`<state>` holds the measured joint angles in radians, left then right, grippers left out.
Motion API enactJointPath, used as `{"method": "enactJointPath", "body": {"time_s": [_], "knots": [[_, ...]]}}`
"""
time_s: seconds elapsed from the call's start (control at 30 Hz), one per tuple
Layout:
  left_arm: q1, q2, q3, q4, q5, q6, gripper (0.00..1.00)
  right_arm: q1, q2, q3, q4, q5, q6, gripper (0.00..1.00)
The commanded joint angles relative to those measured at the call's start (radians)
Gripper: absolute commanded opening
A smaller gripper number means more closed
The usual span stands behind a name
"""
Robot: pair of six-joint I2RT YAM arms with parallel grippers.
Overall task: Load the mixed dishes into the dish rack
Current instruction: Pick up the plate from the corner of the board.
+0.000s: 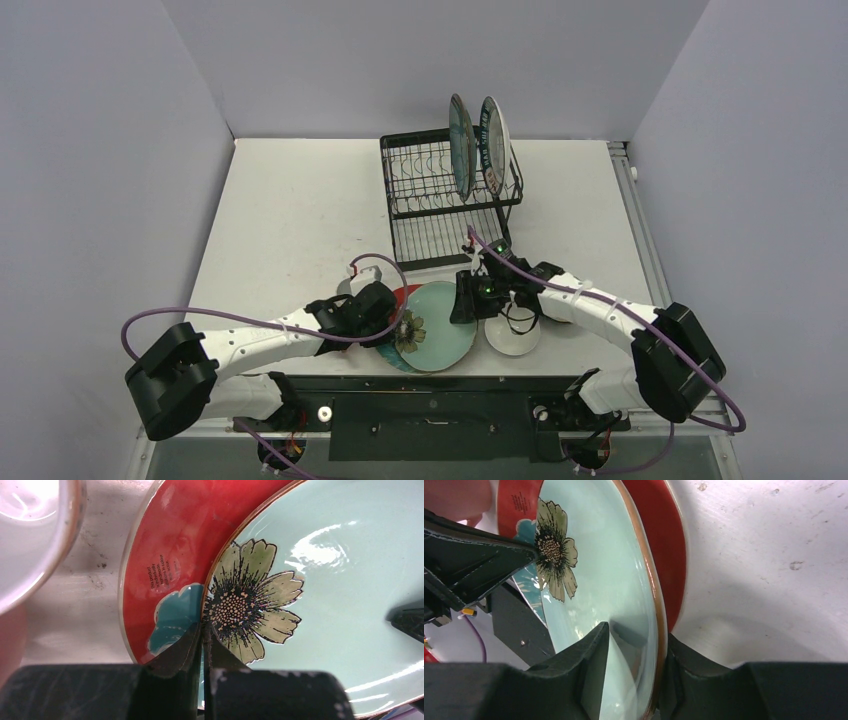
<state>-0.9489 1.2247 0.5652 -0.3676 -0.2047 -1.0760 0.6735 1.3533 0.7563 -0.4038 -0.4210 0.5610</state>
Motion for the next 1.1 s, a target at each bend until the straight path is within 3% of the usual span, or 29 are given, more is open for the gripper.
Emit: {"method": "enactJointPath", "body": {"time_s": [0.0, 0.27, 0.43, 1.07], "knots": [[0.001, 0.020, -0.032, -0.055, 0.016, 0.025, 0.00, -0.003, 0.001, -0.015, 0.084, -0.065, 0.043, 0.31], [0.001, 0.016, -0.034, -0.046, 0.017, 0.027, 0.00, -0.003, -0.017, -0.040, 0.135, -0.097, 0.086, 0.17], [0.001, 0.010, -0.038, -0.040, 0.019, 0.028, 0.00, -0.002, -0.036, -0.054, 0.161, -0.118, 0.114, 0.00], [0.001, -0.052, -0.042, -0.031, 0.008, 0.043, 0.02, -0.006, -0.158, -0.076, 0.186, -0.073, 0.157, 0.00]]}}
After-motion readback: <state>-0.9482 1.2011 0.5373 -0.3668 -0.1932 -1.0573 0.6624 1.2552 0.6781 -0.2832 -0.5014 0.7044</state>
